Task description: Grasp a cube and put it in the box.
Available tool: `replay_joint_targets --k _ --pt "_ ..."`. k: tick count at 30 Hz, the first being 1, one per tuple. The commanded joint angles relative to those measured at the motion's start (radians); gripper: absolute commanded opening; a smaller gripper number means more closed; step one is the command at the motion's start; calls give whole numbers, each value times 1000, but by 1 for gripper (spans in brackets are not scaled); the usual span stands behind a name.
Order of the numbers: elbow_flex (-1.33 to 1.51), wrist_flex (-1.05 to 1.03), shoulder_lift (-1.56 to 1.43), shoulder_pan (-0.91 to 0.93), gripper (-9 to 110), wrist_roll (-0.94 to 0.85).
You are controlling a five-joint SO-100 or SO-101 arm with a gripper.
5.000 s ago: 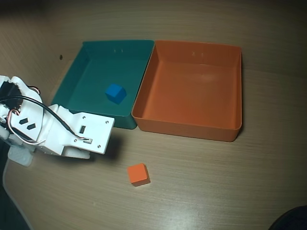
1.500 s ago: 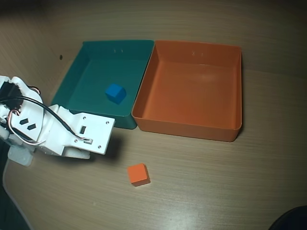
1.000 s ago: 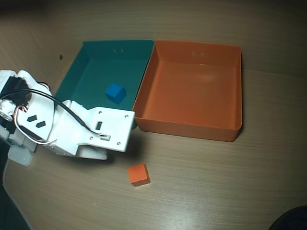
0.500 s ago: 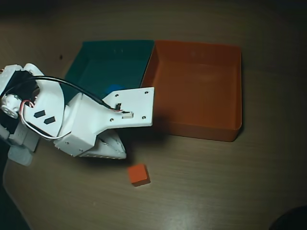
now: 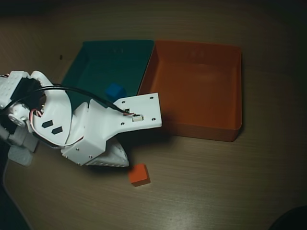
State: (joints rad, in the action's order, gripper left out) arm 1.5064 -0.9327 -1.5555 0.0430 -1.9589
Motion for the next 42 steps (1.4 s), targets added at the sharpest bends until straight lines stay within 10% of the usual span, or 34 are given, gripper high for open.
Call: replay_joint_targets --k 1,42 --pt "-71 14 -9 11 -5 -6" --pt "-184 -2 195 11 -5 -5"
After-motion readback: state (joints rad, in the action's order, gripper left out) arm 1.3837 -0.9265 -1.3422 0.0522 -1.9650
